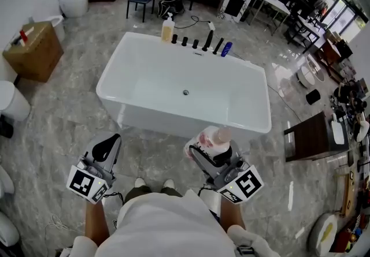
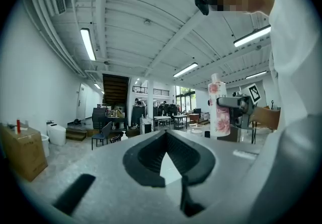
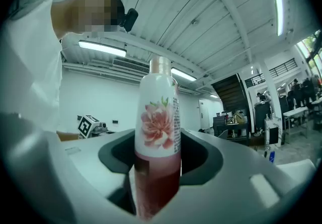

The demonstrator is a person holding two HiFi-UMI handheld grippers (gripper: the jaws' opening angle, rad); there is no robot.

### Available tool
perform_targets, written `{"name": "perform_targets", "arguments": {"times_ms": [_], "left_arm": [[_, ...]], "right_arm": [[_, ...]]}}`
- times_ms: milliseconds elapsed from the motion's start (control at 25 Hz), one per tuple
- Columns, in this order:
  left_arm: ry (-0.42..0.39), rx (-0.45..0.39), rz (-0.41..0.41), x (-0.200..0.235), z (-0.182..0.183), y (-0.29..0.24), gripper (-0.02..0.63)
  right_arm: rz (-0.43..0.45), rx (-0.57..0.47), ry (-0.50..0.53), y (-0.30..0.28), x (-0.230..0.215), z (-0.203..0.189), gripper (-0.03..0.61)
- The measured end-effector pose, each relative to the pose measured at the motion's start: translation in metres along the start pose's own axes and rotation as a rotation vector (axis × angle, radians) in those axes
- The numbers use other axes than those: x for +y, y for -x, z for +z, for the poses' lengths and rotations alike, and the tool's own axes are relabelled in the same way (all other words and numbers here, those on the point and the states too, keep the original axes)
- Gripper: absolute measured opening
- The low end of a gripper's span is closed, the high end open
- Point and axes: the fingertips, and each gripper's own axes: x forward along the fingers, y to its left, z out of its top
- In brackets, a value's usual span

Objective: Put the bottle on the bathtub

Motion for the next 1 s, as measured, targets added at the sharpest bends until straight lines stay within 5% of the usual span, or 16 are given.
{"name": "perform_targets", "arguments": {"times_ms": [1000], "left_arm": [[-0.021, 0.047, -0.040, -0.024, -0.011, -0.014, 0.005]], "right_arm": [[0.006, -0.043, -0.070, 0.012, -0.011, -0.004, 0.242]]}}
